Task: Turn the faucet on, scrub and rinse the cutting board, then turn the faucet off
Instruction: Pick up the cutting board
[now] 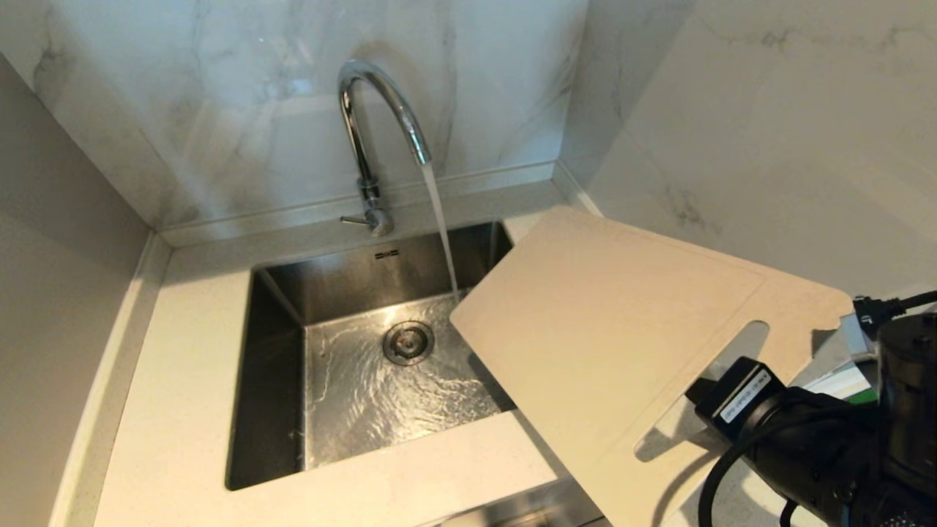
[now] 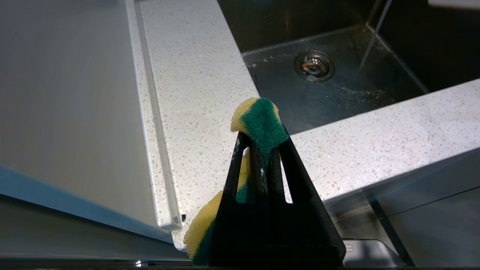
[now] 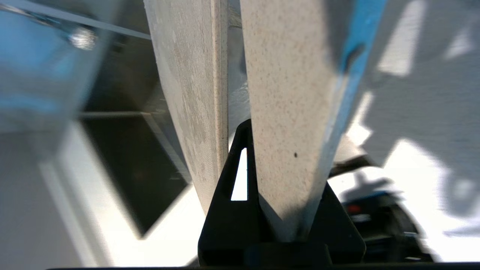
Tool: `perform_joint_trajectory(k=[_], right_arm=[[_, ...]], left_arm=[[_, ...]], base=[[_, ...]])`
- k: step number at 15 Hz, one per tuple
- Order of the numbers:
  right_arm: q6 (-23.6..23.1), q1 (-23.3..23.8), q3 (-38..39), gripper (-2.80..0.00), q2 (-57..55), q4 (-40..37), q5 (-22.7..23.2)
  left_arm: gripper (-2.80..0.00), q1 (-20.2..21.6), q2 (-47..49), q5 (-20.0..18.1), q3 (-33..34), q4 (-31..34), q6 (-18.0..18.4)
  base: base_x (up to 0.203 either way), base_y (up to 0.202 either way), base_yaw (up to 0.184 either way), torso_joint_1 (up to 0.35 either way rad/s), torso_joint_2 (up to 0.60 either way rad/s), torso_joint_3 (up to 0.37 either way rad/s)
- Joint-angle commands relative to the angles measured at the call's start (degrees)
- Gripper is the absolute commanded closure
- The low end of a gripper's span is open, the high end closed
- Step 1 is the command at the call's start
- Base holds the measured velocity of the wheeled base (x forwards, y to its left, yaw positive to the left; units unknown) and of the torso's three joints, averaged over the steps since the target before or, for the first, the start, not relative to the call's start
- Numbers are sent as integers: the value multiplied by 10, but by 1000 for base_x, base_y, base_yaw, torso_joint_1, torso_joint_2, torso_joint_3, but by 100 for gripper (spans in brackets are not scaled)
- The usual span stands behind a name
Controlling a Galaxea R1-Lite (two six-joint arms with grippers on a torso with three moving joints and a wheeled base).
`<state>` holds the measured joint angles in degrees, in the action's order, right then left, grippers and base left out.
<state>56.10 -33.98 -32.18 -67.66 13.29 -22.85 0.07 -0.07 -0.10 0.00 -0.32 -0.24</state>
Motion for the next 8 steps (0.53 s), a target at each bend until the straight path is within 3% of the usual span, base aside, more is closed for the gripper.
perform_joint_trajectory(k=[1,4,8], right_arm=[[-18,-10,12,0,-10,-25,-29],[-27,-25,5,0,-31,-98,-96],[-26,-24,-14,0,-27,-97,-76]], left_arm=[[0,0,1,0,0,0,0],[0,0,1,0,0,0,0],[0,0,1,0,1,0,0]], base=[[0,0,0,0,0,0],[0,0,0,0,0,0],[0,0,0,0,0,0]])
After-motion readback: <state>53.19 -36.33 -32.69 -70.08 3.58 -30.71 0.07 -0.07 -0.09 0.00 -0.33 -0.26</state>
